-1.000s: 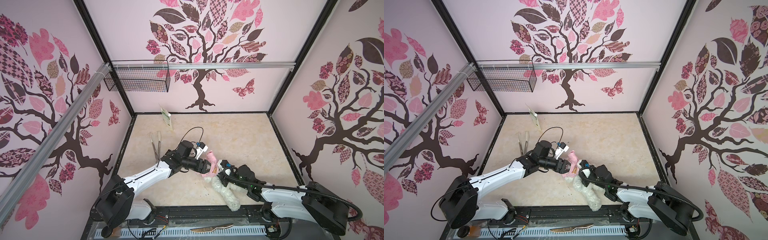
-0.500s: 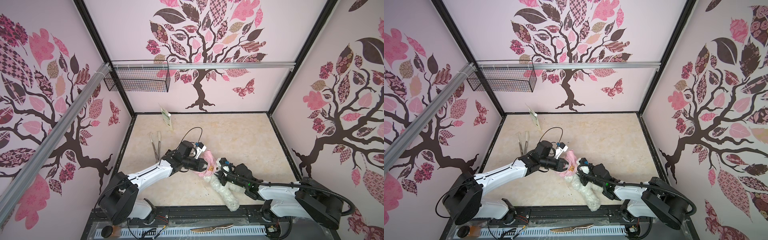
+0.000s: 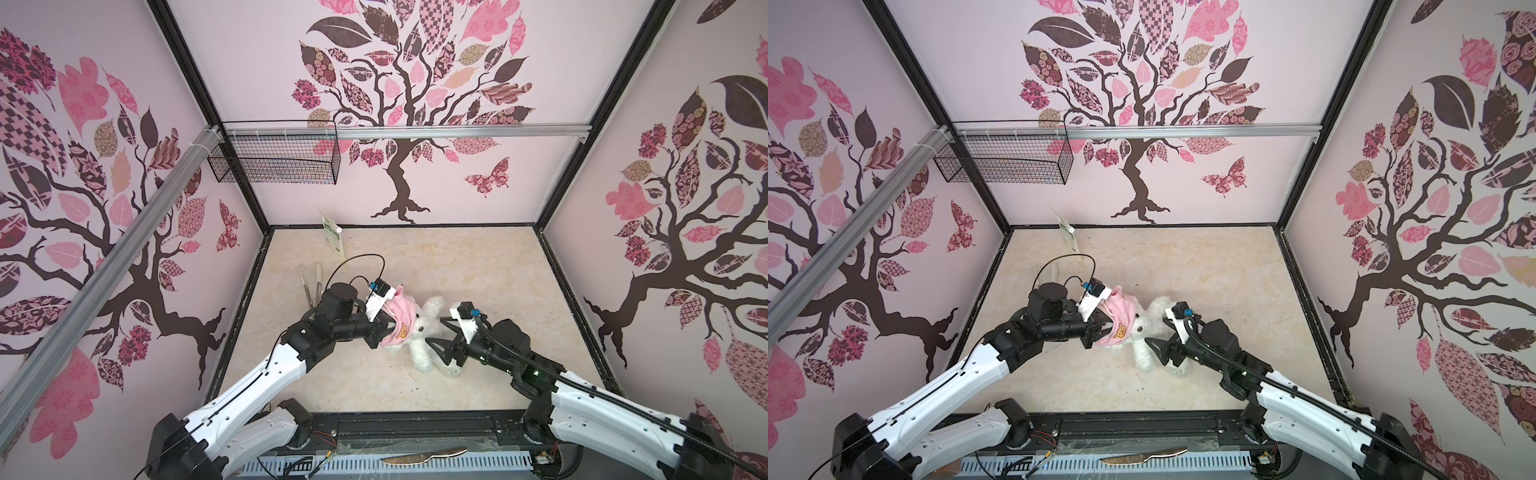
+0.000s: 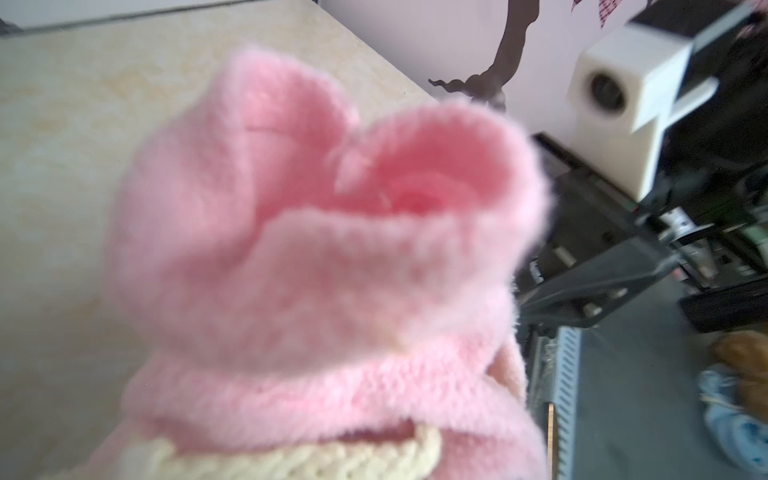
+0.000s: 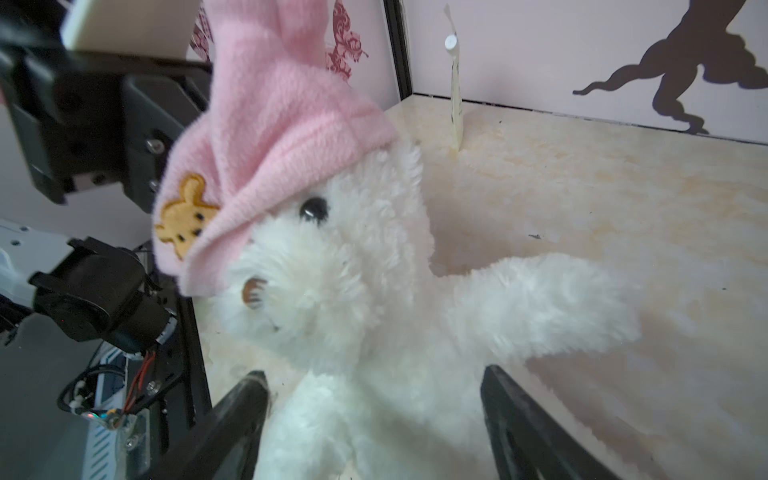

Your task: Dress the teddy bear

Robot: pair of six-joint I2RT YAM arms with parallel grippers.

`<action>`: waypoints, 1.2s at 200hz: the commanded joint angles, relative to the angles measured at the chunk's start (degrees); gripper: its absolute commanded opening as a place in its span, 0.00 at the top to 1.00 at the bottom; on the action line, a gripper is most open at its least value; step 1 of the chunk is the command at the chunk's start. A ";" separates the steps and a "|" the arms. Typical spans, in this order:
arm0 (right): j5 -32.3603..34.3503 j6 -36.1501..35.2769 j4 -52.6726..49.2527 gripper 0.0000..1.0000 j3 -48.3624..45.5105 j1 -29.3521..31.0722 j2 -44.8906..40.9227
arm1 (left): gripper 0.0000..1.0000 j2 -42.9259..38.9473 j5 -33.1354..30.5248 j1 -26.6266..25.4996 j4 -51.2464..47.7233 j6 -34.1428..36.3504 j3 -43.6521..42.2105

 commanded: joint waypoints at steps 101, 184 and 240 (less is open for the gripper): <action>-25.21 14.66 -0.80 0.63 16.26 -3.24 18.06 | 1.00 0.17 5.20 -0.11 8.76 16.97 -3.27; -12.99 19.28 2.53 1.00 13.66 -5.42 17.93 | 1.00 -2.21 5.56 -0.19 8.54 16.99 -4.81; -2.82 13.06 -7.15 1.00 8.74 -10.33 13.47 | 1.00 -7.13 -0.35 0.16 22.42 -6.42 -10.87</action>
